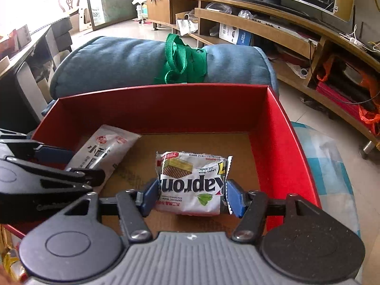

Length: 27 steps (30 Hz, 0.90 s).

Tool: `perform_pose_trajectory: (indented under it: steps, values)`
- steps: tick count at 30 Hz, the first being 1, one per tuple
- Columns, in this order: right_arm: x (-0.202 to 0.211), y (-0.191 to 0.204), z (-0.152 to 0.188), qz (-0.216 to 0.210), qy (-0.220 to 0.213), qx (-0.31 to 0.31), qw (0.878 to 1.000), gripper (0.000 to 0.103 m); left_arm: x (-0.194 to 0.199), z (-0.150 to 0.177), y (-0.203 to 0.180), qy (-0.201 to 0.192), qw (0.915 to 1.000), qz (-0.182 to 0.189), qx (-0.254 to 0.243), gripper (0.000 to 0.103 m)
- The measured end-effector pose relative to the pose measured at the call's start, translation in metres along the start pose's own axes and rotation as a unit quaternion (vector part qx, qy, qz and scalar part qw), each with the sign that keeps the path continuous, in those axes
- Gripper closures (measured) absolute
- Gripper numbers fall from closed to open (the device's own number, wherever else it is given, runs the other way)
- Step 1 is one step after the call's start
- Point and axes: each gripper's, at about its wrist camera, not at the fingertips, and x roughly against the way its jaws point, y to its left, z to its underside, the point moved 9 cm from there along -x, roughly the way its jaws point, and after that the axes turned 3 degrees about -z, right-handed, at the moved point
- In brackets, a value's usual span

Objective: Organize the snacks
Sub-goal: 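Open both tools to drop the white pack and wafer into the box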

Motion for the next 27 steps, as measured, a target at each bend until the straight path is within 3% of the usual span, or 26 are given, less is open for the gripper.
perform_pose_trajectory:
  steps: [5,27]
  values:
    - [0.007,-0.005,-0.002,0.008,-0.010,-0.008,1.000,0.039,0.003,-0.001,0.002,-0.002,1.0000,0.000,0.007,0.029]
    - [0.061,0.003,-0.009,0.026,-0.045,0.008,0.999,0.039,0.043,0.000,0.001,-0.036,0.9993,0.009,0.010,0.024]
